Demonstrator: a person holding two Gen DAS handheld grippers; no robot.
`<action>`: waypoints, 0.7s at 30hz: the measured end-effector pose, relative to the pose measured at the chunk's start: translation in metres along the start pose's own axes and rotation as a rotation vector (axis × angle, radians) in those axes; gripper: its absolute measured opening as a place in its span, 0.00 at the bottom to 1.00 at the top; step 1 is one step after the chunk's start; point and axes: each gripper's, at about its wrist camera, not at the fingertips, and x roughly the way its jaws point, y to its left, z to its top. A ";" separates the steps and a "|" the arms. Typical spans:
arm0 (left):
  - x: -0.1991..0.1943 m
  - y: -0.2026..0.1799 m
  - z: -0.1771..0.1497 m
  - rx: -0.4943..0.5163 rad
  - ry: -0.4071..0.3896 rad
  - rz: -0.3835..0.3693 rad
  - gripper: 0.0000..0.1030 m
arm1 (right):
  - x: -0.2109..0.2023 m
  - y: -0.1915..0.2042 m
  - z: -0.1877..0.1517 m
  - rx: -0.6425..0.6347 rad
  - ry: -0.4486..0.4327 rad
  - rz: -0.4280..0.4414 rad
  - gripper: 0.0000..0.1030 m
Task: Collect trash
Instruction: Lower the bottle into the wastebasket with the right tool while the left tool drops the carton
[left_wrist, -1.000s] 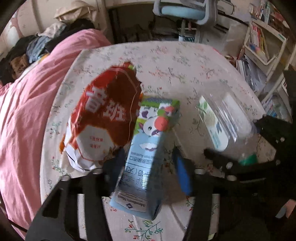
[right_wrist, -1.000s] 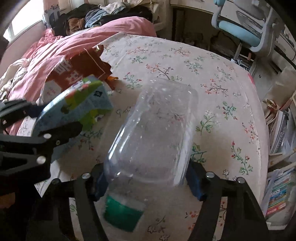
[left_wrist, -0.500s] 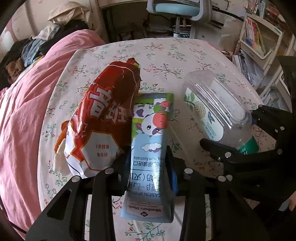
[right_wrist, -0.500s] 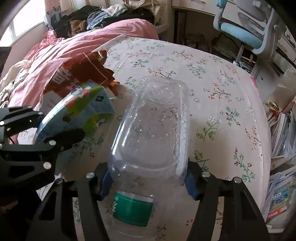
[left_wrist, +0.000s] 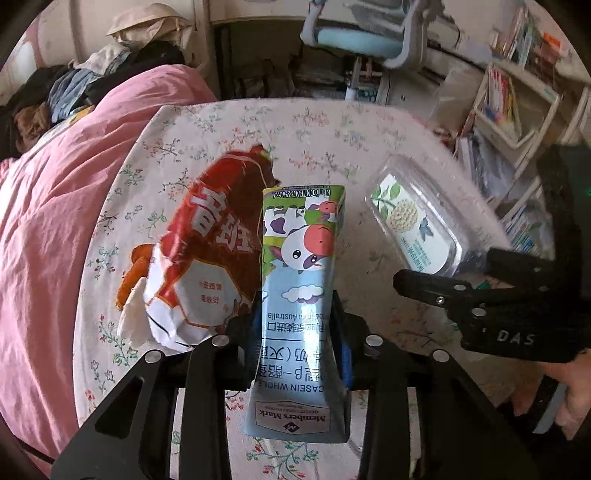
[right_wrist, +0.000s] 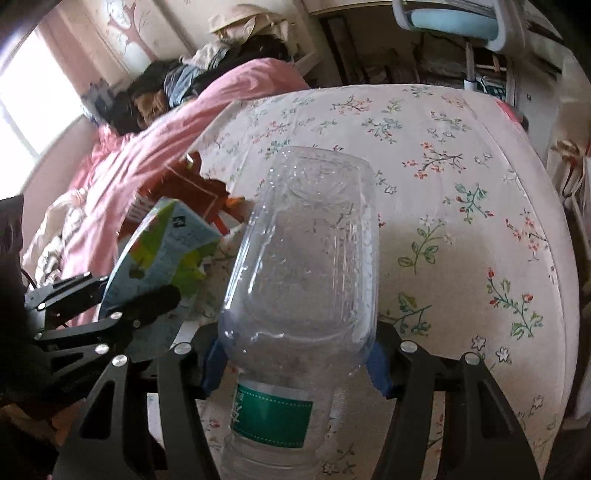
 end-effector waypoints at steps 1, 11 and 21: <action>-0.004 0.002 0.000 -0.009 -0.011 -0.013 0.31 | -0.002 0.000 0.000 0.008 -0.005 0.009 0.58; -0.050 0.016 -0.026 -0.061 -0.106 -0.037 0.31 | -0.031 0.032 -0.031 -0.016 -0.077 0.087 0.58; -0.090 0.023 -0.088 -0.095 -0.121 -0.034 0.31 | -0.048 0.083 -0.105 -0.180 -0.008 0.068 0.58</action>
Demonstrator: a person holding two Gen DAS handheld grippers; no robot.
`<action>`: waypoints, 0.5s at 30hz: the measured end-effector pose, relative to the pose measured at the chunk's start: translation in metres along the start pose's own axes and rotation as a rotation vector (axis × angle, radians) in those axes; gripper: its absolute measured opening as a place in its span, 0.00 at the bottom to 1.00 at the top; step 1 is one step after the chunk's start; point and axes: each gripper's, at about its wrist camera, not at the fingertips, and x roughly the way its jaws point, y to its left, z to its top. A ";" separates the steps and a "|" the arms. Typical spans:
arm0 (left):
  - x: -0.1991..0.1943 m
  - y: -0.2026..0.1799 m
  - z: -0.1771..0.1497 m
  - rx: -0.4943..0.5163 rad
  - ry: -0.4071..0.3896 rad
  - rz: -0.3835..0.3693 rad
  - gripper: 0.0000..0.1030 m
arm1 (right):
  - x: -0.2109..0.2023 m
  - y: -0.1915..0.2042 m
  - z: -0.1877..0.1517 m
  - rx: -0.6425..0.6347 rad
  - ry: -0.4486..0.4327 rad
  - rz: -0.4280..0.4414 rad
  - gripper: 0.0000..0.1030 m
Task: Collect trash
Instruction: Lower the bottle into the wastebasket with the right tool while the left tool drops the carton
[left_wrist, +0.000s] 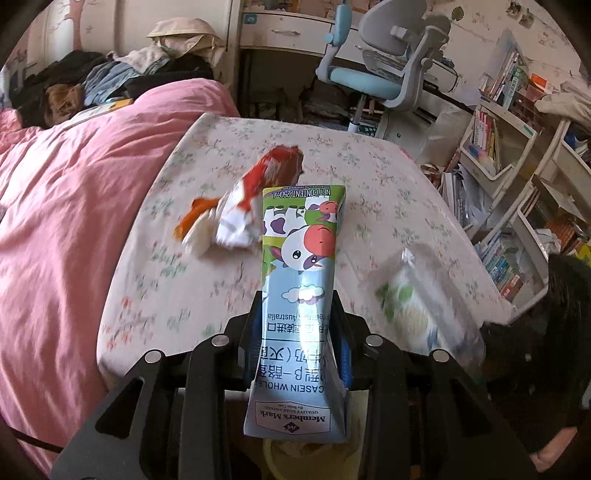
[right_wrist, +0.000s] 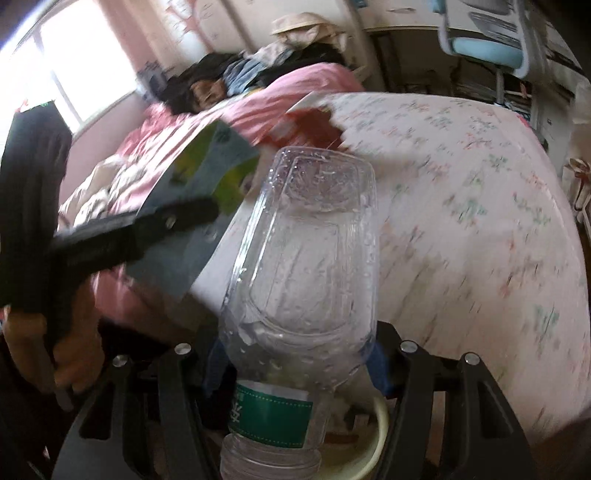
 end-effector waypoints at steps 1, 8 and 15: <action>-0.004 0.002 -0.006 -0.004 0.004 0.000 0.31 | 0.000 0.006 -0.006 -0.024 0.014 -0.006 0.58; -0.017 0.007 -0.036 -0.036 0.024 -0.005 0.31 | 0.004 0.030 -0.043 -0.105 0.113 -0.023 0.59; -0.021 -0.006 -0.070 -0.011 0.080 0.012 0.31 | -0.022 0.008 -0.040 0.045 -0.046 -0.047 0.70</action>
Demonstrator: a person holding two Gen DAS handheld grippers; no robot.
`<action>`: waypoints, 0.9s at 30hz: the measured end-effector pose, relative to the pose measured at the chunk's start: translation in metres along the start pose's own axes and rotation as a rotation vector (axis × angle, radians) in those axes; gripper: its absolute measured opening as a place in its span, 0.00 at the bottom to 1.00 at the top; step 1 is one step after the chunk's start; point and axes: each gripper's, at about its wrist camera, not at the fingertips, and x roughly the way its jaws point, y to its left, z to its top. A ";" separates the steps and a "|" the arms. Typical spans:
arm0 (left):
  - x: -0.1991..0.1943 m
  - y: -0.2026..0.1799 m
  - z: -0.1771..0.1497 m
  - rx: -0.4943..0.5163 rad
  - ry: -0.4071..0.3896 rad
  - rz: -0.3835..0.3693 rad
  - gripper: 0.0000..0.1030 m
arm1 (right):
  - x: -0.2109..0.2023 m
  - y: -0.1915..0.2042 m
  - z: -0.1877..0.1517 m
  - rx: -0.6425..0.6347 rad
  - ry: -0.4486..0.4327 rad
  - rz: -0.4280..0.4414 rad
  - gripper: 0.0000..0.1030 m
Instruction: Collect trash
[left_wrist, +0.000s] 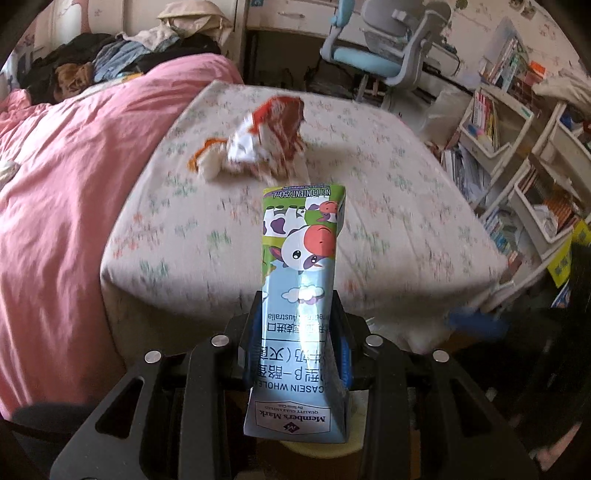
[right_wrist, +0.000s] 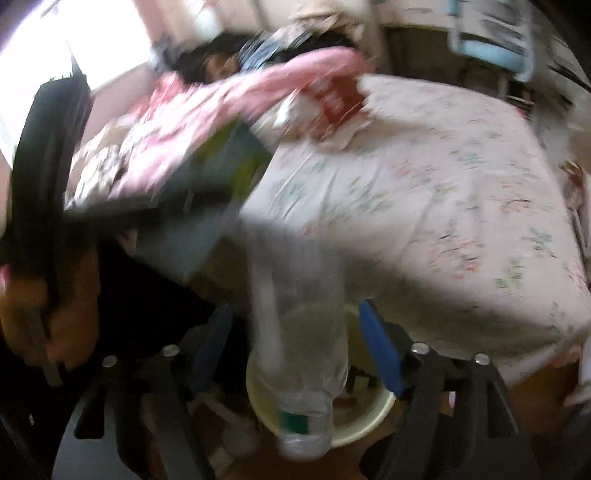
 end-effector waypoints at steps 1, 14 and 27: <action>0.001 -0.002 -0.006 0.003 0.016 0.000 0.31 | -0.005 -0.008 0.002 0.041 -0.033 0.010 0.70; -0.004 -0.017 -0.035 0.060 0.054 0.019 0.58 | -0.024 -0.018 0.013 0.143 -0.228 -0.009 0.77; -0.027 -0.011 -0.021 0.033 -0.103 0.095 0.65 | -0.021 -0.008 0.015 0.094 -0.246 -0.038 0.79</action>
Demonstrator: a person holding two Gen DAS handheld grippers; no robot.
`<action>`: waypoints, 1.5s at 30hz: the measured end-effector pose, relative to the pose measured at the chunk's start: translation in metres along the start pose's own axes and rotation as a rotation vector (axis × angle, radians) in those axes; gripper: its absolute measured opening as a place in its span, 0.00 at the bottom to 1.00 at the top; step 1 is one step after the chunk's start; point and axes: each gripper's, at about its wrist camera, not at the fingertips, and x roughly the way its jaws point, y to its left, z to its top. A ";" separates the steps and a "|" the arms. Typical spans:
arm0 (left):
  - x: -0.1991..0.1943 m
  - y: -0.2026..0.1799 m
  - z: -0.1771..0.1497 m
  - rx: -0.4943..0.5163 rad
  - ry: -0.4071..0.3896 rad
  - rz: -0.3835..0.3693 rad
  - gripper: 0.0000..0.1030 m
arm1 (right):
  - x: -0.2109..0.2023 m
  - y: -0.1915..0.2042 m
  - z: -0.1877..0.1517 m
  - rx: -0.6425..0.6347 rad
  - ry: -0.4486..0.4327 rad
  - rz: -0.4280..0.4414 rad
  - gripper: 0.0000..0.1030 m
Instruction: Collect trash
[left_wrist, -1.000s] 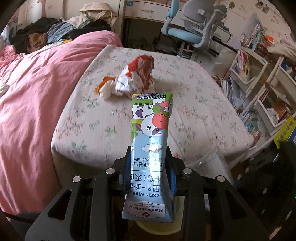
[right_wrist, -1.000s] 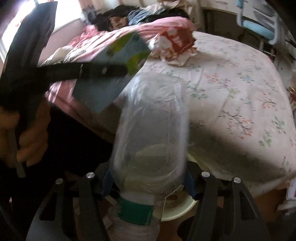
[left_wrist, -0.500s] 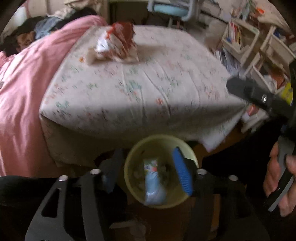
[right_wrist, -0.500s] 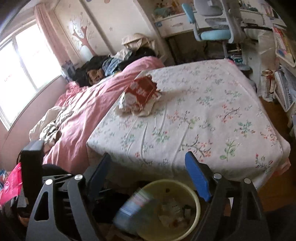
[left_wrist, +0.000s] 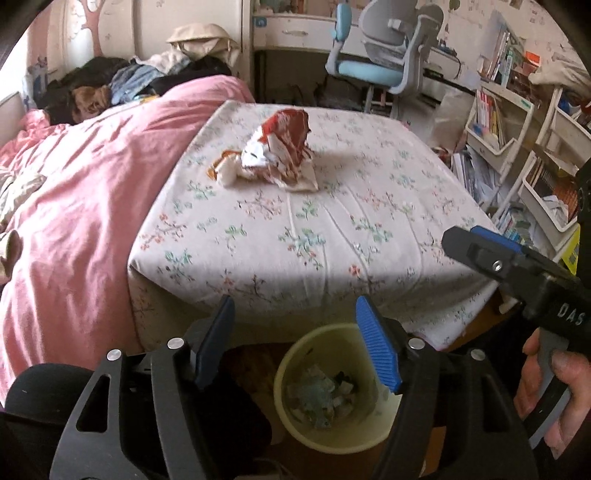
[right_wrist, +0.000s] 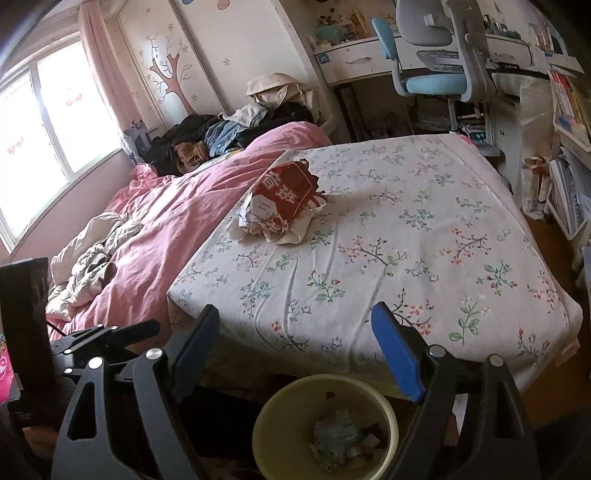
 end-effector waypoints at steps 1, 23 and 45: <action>-0.002 0.000 0.000 -0.001 -0.007 0.002 0.65 | 0.001 0.001 0.000 -0.005 0.000 -0.002 0.79; -0.006 0.000 0.003 -0.012 -0.013 -0.084 0.71 | 0.005 0.013 0.003 -0.049 -0.034 -0.042 0.82; -0.025 -0.034 -0.004 0.154 -0.040 -0.238 0.78 | 0.003 -0.001 0.010 0.002 -0.086 -0.089 0.85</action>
